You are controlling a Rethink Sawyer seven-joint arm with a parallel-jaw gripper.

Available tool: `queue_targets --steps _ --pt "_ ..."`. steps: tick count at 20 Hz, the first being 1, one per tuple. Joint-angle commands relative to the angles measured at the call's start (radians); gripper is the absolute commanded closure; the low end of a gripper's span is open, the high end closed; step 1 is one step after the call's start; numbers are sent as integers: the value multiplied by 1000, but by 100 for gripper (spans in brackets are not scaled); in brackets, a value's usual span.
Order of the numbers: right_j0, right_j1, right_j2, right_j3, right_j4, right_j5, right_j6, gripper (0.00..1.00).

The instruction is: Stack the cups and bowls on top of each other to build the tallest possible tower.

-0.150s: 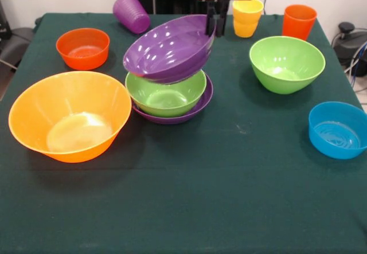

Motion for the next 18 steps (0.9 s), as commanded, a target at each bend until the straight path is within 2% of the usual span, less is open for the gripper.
queue_targets --steps 1,12,13,18 --pt "-12 59 26 53 -79 -75 58 100" --pt "-12 92 24 35 -82 -88 43 100" --pt "-10 93 22 34 -81 -84 44 0" --pt "-3 93 12 34 -81 -82 52 0"
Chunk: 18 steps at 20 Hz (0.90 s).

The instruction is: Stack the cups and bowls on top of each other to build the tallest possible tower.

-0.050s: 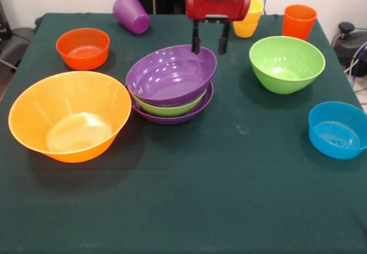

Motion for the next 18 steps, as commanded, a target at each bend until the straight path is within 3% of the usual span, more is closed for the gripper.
queue_targets --steps 1,18 --pt "4 41 12 26 -81 -24 53 0" --pt "-5 16 29 46 -58 -1 39 0"
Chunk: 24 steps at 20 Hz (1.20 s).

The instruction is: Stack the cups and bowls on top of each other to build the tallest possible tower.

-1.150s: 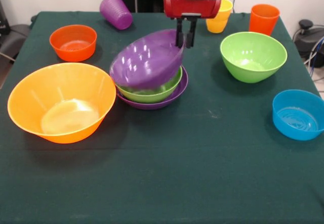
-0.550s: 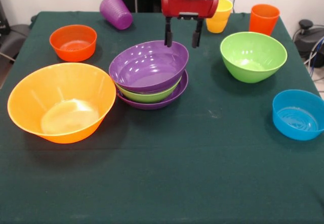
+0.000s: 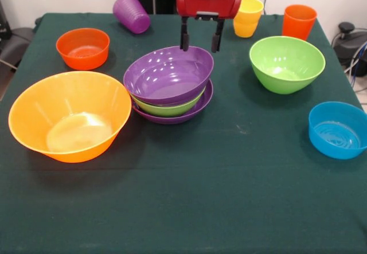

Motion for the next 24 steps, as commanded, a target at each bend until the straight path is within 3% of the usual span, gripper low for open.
queue_targets --steps 1,13,24 --pt "-3 17 54 47 -53 8 42 0" --pt "20 -44 53 75 -14 93 65 0" --pt "39 -54 52 104 4 78 104 0"
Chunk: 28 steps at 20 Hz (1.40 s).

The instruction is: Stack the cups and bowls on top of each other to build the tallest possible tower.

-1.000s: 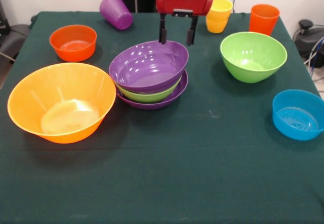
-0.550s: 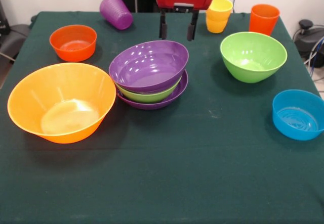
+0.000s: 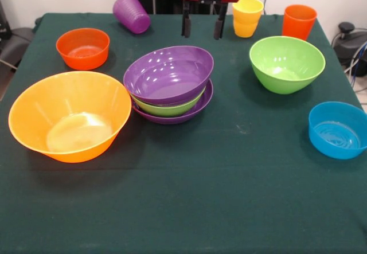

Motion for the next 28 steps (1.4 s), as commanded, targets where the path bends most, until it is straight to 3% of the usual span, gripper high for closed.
queue_targets --steps 1,10,20,28 --pt "39 21 51 73 4 64 114 0" --pt "90 39 23 115 16 -23 188 0" --pt "143 51 -11 112 36 -42 215 0" --pt "167 66 -19 182 27 -144 262 0"
